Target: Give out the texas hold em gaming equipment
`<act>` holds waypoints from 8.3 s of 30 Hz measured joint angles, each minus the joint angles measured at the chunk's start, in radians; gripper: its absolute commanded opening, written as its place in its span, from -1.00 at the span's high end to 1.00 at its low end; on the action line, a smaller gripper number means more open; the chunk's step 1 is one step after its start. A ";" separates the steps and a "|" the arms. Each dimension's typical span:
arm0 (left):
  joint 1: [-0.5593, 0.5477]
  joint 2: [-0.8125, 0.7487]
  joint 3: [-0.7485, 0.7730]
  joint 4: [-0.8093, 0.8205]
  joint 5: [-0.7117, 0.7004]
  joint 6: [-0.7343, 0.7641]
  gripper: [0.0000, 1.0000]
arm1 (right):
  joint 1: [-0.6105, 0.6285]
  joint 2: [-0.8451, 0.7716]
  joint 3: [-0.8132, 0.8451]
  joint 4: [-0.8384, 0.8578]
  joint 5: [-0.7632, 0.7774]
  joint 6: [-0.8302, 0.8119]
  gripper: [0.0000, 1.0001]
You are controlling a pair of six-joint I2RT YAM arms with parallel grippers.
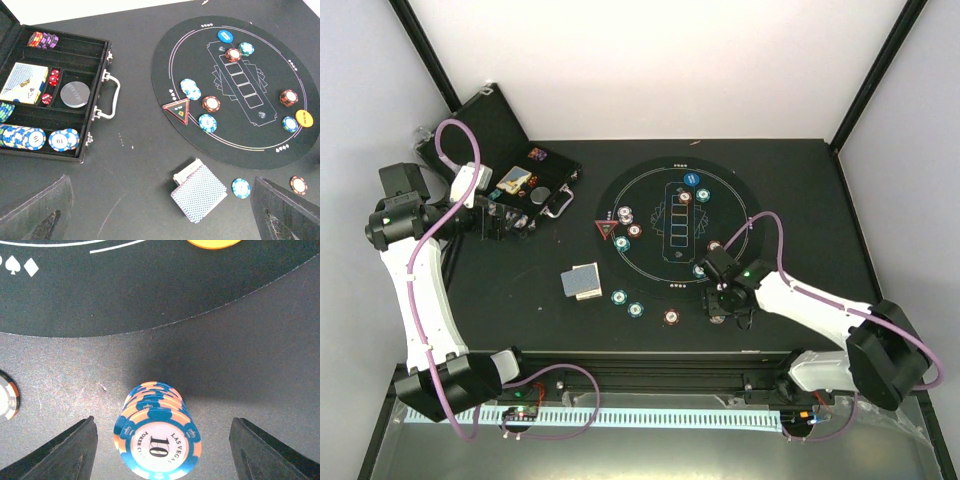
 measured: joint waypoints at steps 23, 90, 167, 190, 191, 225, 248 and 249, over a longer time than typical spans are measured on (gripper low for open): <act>0.000 0.000 0.000 0.000 0.000 0.000 -0.97 | 0.020 0.053 0.002 0.011 0.000 0.008 0.25; 0.000 0.001 0.023 0.002 -0.011 -0.022 -0.98 | -0.521 1.297 1.618 -0.188 0.024 -0.242 0.03; 0.000 -0.014 0.010 -0.009 0.022 -0.019 -0.98 | 0.047 0.073 -0.029 0.068 0.053 0.092 0.22; -0.021 0.032 -0.119 -0.080 -0.024 0.221 -0.98 | -0.408 0.417 0.422 0.066 0.066 -0.142 0.26; -0.024 0.034 -0.126 -0.080 -0.033 0.226 -0.98 | -0.416 0.441 0.424 0.075 0.062 -0.146 0.26; -0.502 0.188 -0.423 0.159 -0.275 0.496 -0.98 | -0.324 0.045 0.296 0.129 -0.063 -0.102 -1.00; -0.611 0.204 -0.640 0.477 -0.465 0.546 -0.98 | -0.131 -0.069 0.160 0.159 -0.150 -0.008 -1.00; -0.612 0.204 -0.640 0.485 -0.471 0.546 -0.98 | -0.131 -0.069 0.160 0.158 -0.149 -0.008 -1.00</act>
